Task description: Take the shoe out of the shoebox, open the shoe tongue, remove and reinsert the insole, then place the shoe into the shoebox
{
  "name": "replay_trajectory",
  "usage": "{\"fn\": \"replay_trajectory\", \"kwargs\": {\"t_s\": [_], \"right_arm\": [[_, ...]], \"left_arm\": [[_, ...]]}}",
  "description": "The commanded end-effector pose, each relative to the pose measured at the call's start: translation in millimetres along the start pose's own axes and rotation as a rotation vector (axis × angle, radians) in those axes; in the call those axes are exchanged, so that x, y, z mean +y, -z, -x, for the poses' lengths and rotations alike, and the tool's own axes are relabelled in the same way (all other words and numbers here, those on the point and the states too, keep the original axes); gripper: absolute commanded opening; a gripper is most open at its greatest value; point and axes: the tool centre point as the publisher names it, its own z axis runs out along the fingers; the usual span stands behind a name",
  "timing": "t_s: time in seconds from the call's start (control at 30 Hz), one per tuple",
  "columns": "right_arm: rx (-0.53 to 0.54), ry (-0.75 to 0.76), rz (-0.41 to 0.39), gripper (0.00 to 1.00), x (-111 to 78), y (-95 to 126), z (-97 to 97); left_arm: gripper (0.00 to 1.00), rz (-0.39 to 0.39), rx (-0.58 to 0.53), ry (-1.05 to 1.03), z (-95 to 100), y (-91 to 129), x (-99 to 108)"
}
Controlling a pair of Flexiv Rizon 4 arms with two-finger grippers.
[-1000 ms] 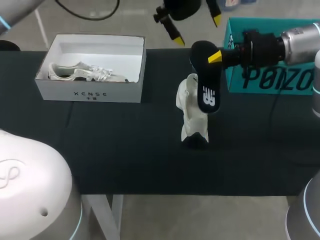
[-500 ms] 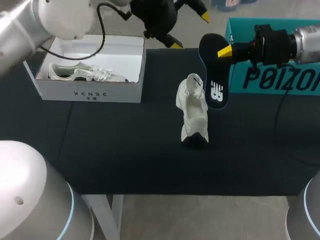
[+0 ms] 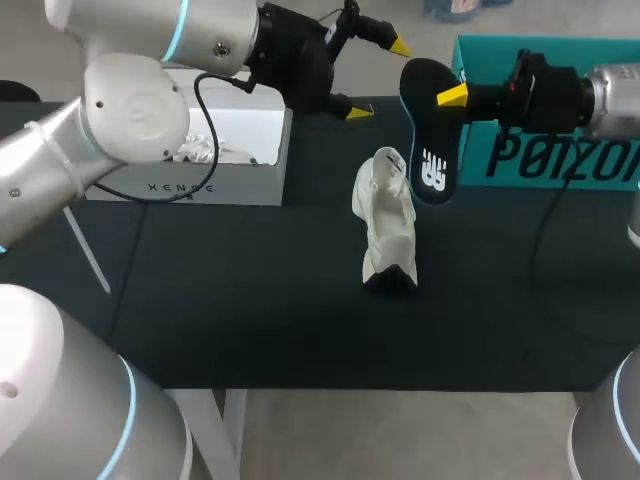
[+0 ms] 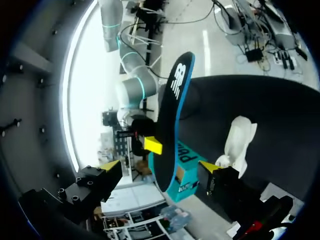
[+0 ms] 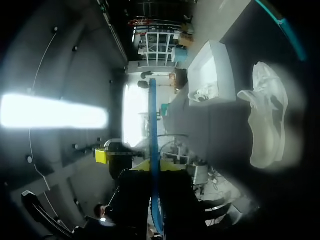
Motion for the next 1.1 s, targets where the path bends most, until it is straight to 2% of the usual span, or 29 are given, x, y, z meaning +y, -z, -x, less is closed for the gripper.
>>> {"fn": "replay_trajectory", "kwargs": {"t_s": [0.03, 0.17, 0.33, 0.43, 0.6, 0.8, 0.83, 0.87, 0.93, 1.0, 1.07, 1.1], "right_arm": [[0.000, 0.003, 0.012, 0.00, -1.4, -2.1, -3.7], [0.021, 0.003, 0.015, 0.00, 0.1, -7.7, -5.8], [0.050, 0.003, -0.003, 0.00, -0.8, -15.9, -10.3], [0.050, 0.003, -0.010, 0.00, -2.7, -17.6, -11.3], [0.044, -0.016, -0.016, 0.00, -6.7, -18.8, -7.0], [0.044, -0.022, -0.013, 0.00, -8.9, -18.8, -5.6], [0.045, -0.023, -0.013, 0.00, -9.2, -19.3, -5.4], [0.045, -0.023, -0.015, 0.00, -9.4, -20.1, -5.5], [0.042, -0.023, -0.021, 0.00, -9.3, -21.7, -5.4], [0.041, -0.025, -0.027, 0.00, -9.5, -23.0, -5.3], [0.040, -0.025, -0.031, 0.00, -9.7, -23.9, -5.3], [0.040, -0.025, -0.031, 0.00, -9.8, -24.1, -5.4]], "left_arm": [[1.00, 0.031, -0.177, 0.025, -2.8, -10.1, 0.0], [1.00, 0.051, -0.247, 0.024, -2.1, -22.2, -3.4], [1.00, 0.018, -0.312, 0.016, -0.9, -31.2, -7.9], [0.96, 0.014, -0.317, 0.008, 0.3, -33.8, -3.7], [0.96, 0.015, -0.314, -0.002, -0.6, -35.5, 4.9], [0.89, -0.004, -0.309, -0.007, -0.6, -36.4, 4.8], [0.86, -0.011, -0.305, -0.009, -1.3, -37.1, 4.0], [0.78, -0.019, -0.305, -0.010, -2.0, -37.8, 3.0], [0.50, -0.036, -0.302, -0.011, -2.7, -39.3, 0.1], [0.42, -0.049, -0.299, -0.016, -3.0, -40.1, -1.8], [0.38, -0.062, -0.295, -0.019, -3.7, -40.7, -4.3], [0.31, -0.068, -0.294, -0.022, -4.5, -40.7, -5.5]]}}
